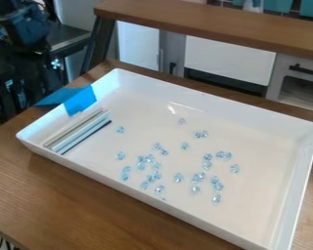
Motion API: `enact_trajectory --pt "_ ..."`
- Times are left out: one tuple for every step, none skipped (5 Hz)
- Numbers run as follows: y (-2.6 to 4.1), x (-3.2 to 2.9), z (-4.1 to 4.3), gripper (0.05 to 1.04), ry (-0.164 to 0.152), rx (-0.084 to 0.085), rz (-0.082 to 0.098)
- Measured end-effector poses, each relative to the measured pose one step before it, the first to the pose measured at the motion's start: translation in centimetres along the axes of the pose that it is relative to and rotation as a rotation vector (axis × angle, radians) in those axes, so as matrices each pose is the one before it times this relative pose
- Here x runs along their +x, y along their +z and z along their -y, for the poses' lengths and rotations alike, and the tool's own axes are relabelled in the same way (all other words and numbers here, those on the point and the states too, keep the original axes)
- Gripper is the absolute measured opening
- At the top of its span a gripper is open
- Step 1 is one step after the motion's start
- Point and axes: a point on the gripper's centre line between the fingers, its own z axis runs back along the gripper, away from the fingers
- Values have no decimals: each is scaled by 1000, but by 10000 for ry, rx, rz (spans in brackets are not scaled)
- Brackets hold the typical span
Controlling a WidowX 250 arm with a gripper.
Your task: Sweep into pile
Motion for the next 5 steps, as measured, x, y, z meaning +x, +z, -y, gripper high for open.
enact_trajectory --pt "-1129 -251 972 1001 81 203 -333" --pt "-971 -720 519 1001 179 101 -300" --pt "-364 -351 691 1001 112 -9 -345" --pt "-759 -383 882 1001 70 -55 -378" --pt "-649 -293 539 1001 48 70 -166"
